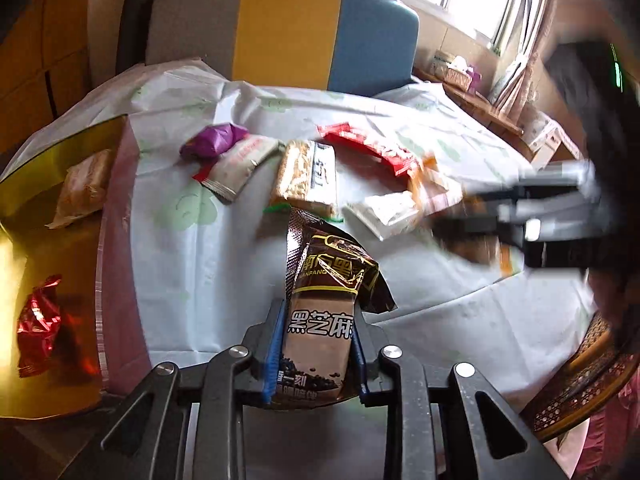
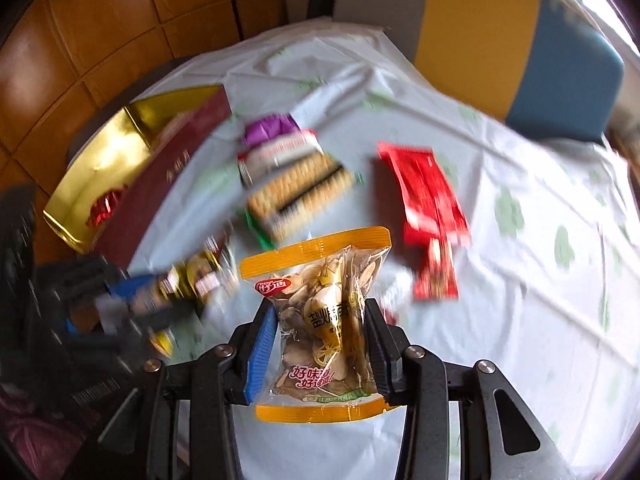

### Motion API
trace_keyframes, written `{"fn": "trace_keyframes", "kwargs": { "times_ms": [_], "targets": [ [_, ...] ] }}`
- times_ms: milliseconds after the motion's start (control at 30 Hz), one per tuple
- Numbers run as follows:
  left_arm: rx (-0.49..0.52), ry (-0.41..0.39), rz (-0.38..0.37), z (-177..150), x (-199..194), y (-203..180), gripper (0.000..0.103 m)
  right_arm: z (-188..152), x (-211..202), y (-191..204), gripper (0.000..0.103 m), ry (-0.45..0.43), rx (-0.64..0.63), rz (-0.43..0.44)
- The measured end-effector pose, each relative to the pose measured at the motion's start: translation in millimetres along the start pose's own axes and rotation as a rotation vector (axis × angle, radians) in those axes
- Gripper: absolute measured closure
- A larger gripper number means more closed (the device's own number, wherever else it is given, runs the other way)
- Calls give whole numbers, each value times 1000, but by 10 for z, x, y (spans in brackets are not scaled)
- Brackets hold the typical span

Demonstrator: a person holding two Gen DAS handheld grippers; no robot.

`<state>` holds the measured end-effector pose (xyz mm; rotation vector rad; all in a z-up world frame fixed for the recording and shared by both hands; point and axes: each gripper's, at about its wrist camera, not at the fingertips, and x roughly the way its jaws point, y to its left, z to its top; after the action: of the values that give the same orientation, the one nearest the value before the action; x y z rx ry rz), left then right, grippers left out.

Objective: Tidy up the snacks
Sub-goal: 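Carry the sesame bag into the tin with the left gripper while the right gripper grasps the nut bag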

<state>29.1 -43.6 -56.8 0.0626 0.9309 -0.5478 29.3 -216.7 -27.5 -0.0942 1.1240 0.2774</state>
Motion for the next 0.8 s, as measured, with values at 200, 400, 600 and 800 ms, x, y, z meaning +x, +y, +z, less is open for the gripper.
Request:
{"fn": "trace_keyframes", "kwargs": {
  "times_ms": [200,400,600,800],
  "targets": [
    [-45,-88,-16,129,-381,144,75,-226,139,12,60,35,21,-19],
    [-221,-144,23,332,-716,714,75,-244,194,-16,60,42,38,-14],
    [-422,-141,128,530,-808,1579,75,-248,219,-13,59,38,33,-8],
    [-508,-83,216,716,-495,2187,75,-272,245,23,58,41,6,-19]
  ]
}}
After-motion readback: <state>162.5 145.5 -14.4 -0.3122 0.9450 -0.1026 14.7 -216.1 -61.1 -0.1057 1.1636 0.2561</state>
